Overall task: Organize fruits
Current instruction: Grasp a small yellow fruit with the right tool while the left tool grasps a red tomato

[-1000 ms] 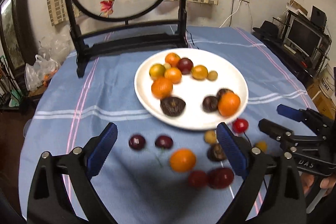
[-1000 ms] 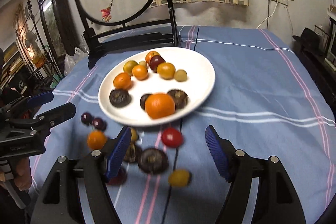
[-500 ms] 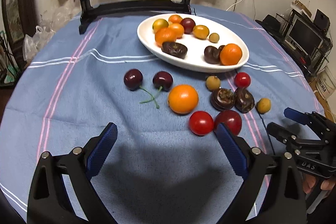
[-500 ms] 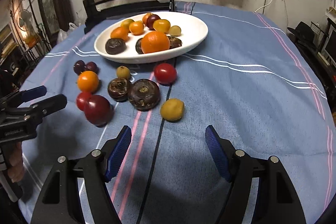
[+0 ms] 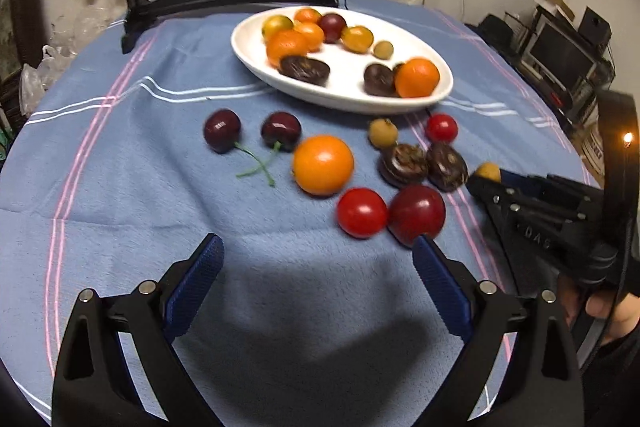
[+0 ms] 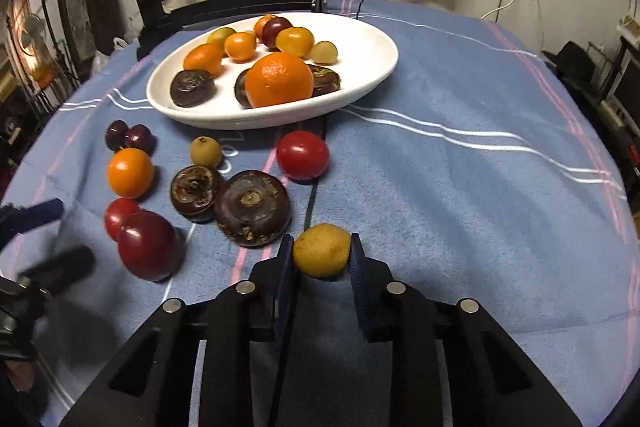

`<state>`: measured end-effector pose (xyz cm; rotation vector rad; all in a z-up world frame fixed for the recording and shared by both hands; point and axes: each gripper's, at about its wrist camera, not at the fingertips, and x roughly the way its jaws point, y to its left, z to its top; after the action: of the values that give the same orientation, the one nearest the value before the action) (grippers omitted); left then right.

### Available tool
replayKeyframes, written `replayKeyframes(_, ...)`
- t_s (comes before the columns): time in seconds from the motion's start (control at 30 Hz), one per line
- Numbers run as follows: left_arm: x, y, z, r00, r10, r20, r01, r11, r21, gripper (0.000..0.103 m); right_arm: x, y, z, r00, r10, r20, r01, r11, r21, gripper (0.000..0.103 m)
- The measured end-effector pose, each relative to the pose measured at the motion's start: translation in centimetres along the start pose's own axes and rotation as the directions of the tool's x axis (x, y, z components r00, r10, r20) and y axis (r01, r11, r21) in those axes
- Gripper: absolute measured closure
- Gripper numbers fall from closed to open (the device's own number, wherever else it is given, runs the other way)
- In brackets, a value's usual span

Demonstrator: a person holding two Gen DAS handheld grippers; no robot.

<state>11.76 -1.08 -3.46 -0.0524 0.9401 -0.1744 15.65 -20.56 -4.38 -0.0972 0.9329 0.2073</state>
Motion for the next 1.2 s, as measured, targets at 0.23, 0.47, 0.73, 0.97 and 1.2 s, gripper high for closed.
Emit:
replayKeyframes(0.23, 0.3, -0.9, -0.6, 1.0, 0.017, 0.021, -0.017, 0.999, 0.038, 0.013, -1.5, -0.2, -0.5, 0.999, 0.04, 0.016, -0.04, 0.999, 0.001, 0.075)
replayKeyframes(0.47, 1.6, -1.4, -1.0, 0.997, 0.073, -0.01, -0.072, 0.995, 0.07, 0.028, -2.2, -0.4, -0.6, 0.998, 0.048, 0.031, -0.048, 0.999, 0.002, 0.075)
replayKeyframes(0.73, 2.4, -3.1, -0.2, 0.995, 0.099, -0.008, -0.097, 0.989, 0.114, 0.046, -3.3, -0.6, -0.7, 0.996, 0.072, 0.052, -0.072, 0.997, 0.006, 0.075)
replayKeyframes(0.97, 3.1, -4.4, 0.7, 0.997, 0.073, 0.002, -0.073, 0.987, 0.14, 0.073, -3.4, -0.5, -0.9, 0.995, 0.081, 0.051, -0.081, 0.997, -0.002, 0.075)
replayKeyframes(1.2, 1.6, -3.9, 0.3, 0.998, 0.057, -0.007, -0.056, 0.992, 0.113, 0.074, -3.5, -0.5, -0.9, 0.995, 0.071, 0.064, -0.071, 0.997, -0.001, 0.075)
